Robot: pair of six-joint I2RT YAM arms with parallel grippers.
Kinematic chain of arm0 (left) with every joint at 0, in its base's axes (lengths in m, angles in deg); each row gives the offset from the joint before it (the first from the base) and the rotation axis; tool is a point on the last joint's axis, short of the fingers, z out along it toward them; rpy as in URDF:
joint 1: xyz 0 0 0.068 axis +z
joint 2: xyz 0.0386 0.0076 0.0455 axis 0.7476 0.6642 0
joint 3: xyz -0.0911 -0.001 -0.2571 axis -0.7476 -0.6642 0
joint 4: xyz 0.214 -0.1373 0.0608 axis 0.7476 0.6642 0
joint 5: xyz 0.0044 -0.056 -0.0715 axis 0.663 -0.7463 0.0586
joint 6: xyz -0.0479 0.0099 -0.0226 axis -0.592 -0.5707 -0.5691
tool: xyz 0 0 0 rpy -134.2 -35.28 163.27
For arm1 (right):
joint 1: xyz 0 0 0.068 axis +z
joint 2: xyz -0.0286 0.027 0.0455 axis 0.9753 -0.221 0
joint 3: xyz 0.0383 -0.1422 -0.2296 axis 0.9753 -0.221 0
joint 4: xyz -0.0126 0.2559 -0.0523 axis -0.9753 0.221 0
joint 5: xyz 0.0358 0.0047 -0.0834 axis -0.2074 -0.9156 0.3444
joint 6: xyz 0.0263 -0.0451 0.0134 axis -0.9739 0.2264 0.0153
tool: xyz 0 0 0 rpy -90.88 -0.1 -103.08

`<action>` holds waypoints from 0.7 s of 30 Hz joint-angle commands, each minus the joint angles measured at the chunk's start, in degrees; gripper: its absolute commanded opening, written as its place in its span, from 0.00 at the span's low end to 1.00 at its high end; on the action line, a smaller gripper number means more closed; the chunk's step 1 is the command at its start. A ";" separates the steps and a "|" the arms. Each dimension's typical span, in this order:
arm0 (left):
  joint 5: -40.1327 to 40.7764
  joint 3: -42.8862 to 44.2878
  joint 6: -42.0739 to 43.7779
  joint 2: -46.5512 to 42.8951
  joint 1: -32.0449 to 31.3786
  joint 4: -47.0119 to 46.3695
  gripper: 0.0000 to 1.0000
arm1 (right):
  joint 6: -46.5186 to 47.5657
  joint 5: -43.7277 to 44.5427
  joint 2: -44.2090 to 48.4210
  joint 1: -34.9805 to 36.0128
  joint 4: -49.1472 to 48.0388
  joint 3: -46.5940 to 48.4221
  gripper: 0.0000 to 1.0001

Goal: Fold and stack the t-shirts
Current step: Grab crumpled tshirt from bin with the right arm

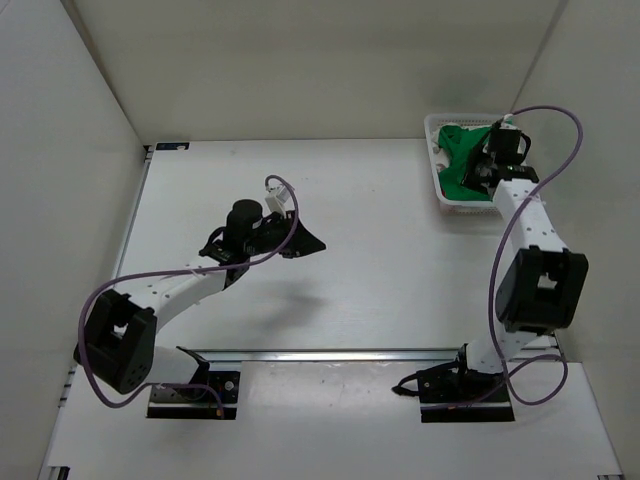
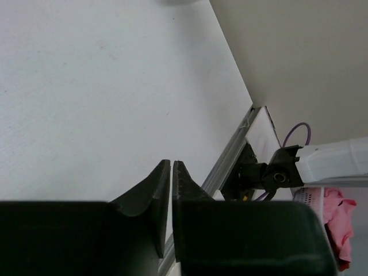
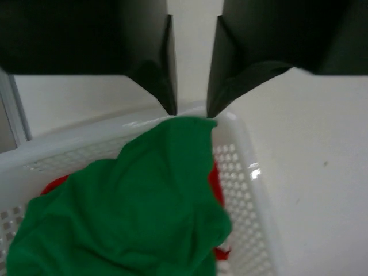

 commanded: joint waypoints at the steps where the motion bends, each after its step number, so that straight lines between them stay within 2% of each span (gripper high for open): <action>1: 4.08 -4.49 0.36 -4.80 0.51 -1.93 0.20 | 2.88 6.64 -8.71 -2.03 1.81 9.32 0.32; 6: 5.14 -6.60 2.38 -6.82 -0.28 0.01 0.44 | 4.20 5.84 -15.67 -4.58 -0.90 17.07 0.53; 8: 4.96 -8.71 1.68 -8.31 -0.11 -2.36 0.50 | 5.43 6.72 -17.61 -5.02 -1.60 20.07 0.55; 11: 5.22 -9.16 2.20 -8.06 -0.81 -1.69 0.51 | 6.14 6.55 -22.69 -4.94 -0.21 26.91 0.56; 15: 5.48 -9.59 2.46 -8.15 -1.07 -1.59 0.50 | 5.87 7.16 -26.49 -5.03 0.15 31.06 0.56; 21: 6.19 -10.47 2.55 -10.25 0.95 -0.36 0.49 | 5.26 6.55 -33.69 -4.85 3.40 39.32 0.48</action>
